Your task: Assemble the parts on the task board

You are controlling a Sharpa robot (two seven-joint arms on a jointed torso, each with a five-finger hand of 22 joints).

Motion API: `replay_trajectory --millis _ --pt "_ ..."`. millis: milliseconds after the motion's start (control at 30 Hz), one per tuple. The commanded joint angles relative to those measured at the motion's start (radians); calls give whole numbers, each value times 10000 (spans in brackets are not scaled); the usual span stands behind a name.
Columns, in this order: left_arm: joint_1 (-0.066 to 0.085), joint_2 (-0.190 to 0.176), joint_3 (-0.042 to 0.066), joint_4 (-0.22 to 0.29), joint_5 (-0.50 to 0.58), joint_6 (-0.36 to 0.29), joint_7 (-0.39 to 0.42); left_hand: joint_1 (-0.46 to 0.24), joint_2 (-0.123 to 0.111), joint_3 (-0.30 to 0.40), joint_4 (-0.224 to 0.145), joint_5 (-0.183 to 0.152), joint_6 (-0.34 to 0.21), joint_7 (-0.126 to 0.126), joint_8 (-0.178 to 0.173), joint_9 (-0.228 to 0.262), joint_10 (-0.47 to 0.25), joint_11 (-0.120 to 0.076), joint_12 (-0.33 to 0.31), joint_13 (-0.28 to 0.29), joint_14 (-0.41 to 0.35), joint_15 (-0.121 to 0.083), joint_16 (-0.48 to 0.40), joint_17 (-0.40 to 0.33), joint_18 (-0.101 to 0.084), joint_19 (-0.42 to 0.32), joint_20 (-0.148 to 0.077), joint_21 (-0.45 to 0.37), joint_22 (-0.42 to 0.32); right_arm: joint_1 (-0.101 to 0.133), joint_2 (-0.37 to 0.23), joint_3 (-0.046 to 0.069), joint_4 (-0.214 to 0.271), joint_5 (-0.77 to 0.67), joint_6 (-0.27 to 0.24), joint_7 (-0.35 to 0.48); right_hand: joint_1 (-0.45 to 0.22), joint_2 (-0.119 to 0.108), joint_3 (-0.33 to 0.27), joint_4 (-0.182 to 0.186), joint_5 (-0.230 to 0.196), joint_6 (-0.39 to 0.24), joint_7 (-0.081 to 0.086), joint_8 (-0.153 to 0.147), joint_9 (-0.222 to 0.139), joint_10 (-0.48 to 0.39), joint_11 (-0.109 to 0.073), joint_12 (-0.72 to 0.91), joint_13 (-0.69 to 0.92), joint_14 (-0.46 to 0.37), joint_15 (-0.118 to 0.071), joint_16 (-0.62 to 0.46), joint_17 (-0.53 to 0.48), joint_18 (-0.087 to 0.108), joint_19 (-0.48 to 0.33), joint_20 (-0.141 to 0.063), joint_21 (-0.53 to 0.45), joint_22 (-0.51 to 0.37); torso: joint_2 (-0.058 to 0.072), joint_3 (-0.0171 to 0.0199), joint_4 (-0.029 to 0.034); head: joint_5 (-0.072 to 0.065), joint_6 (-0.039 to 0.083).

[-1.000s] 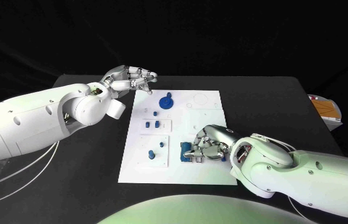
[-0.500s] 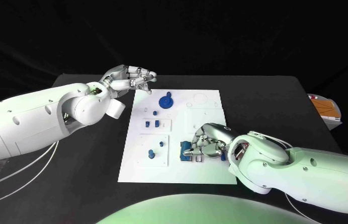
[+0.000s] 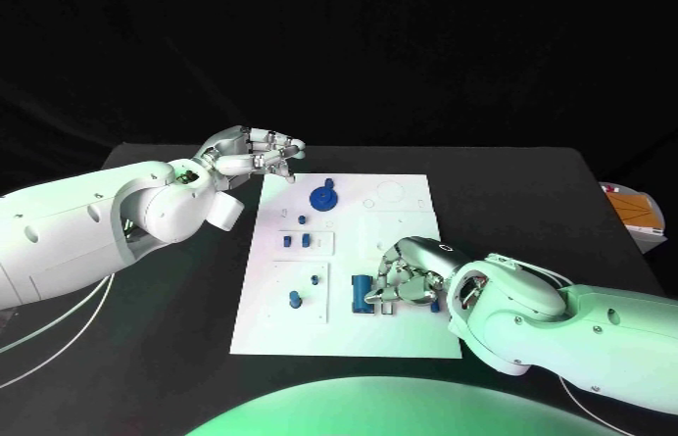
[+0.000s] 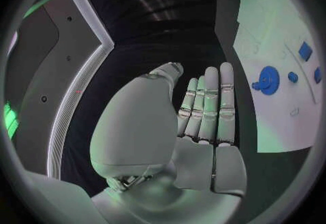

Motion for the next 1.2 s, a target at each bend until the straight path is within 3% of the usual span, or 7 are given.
replay_trajectory --millis 33,333,633,1000,1200 --pt "4 4 6 15 66 140 44 53 78 -12 -39 1 -35 44 56 -12 -75 -19 58 -9 -61 12 23 -9 125 77 19 -39 -14 -22 -61 -6 21 -359 56 -166 318 412 -17 33 -7 -9 -66 3 -20 86 -78 10 -233 722 -68 36 682 -111 869 -102 19 2484 3 10 -5 14 0" --pt "4 5 4 -14 66 135 40 76 101 -1 -42 0 -24 49 67 -14 -80 -17 65 -12 -65 13 23 -13 124 91 17 -48 -21 -22 -182 -5 137 -241 -188 44 171 364 -147 93 -9 -17 -26 -22 -55 30 -49 -101 -311 717 -52 28 664 -101 851 -98 -34 2469 4 18 -12 11 8" --pt "4 -28 -5 -7 66 123 51 76 101 -1 -42 0 -24 49 67 -14 -80 -17 65 -12 -65 13 23 -13 124 91 17 -48 -21 97 -1079 6 403 -104 -799 358 301 369 -189 59 89 -282 80 -240 -180 -144 36 -396 -524 699 14 -4 596 -75 805 -52 -165 2434 -11 1 -17 -39 22" --pt "1 -70 -32 64 66 90 124 76 97 -7 -37 -3 -35 55 64 -20 -83 -13 70 -14 -66 15 24 -16 122 97 17 -55 -25 113 -2542 -11 652 -399 -613 211 327 345 -263 78 69 -449 200 -470 -313 -232 139 -550 -632 695 97 -11 591 -78 806 12 -155 2437 -14 -2 -35 -329 39" --pt "-14 -49 -43 45 66 99 134 76 97 -7 -37 -3 -35 55 64 -20 -83 -13 70 -14 -66 15 24 -16 122 97 17 -55 -25 -33 -2832 -28 752 -636 -458 4 211 320 -328 95 8 -408 223 -511 -345 -239 164 -569 -641 696 126 -8 607 -81 811 41 -140 2441 -15 -4 -18 -395 45"
